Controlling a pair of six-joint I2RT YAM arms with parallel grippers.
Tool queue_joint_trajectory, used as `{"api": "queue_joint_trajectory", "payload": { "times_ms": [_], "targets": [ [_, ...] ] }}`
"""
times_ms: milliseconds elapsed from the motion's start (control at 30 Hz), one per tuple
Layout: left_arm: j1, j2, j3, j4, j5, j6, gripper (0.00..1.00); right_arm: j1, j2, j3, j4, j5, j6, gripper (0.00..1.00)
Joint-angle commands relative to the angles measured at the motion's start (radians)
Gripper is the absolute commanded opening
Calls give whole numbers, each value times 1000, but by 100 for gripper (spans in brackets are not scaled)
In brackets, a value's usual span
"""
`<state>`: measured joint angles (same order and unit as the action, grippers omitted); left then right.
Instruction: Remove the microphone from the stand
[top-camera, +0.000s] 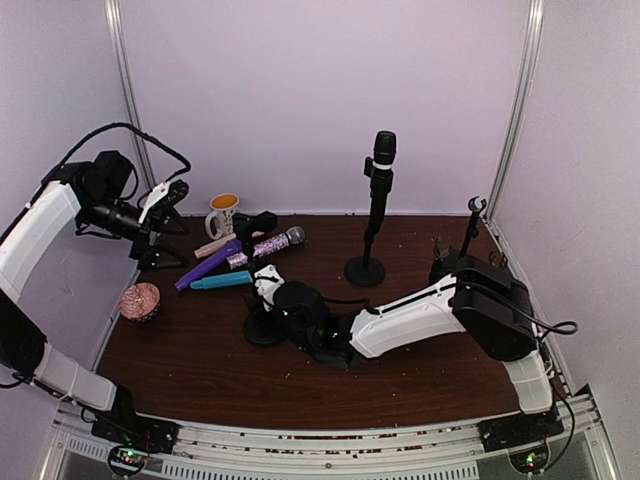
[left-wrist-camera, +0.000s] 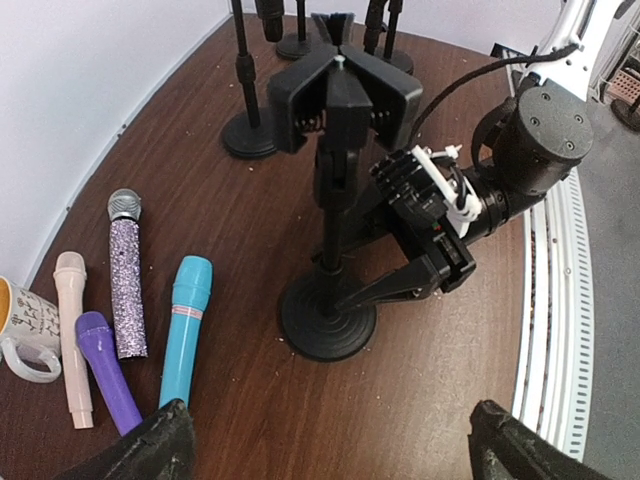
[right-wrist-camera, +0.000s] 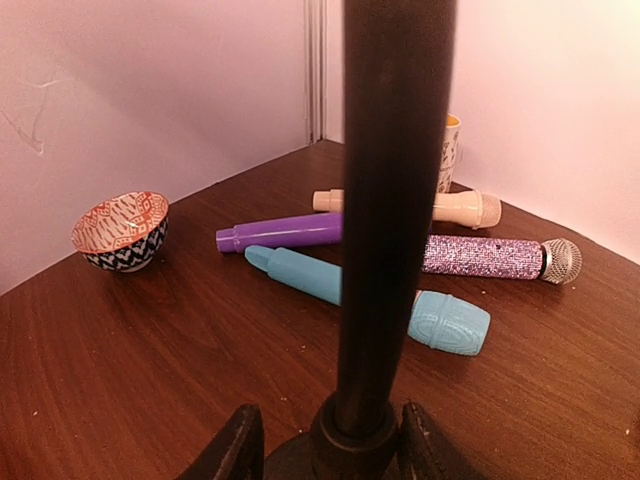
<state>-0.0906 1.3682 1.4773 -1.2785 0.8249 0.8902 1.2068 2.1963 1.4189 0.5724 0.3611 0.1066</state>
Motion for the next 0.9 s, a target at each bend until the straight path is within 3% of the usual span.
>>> {"api": "queue_joint_trajectory", "payload": {
  "times_ms": [0,167,333,533,867],
  "targets": [
    [9,-33,-22,38,-22,-38,98,6,39,56,14,55,-8,42],
    [8,-47,-39,62,-46,-71,98,5,46,59,19,64,-2,25],
    [8,-61,-70,109,-57,-120,98,7,18,16,67,72,-5,0],
    [8,-91,-193,159,18,-133,97,6,-121,-76,132,-18,48,0],
    [-107,-101,-280,264,62,-190,79,9,-340,-124,138,-267,219,0]
  ]
}}
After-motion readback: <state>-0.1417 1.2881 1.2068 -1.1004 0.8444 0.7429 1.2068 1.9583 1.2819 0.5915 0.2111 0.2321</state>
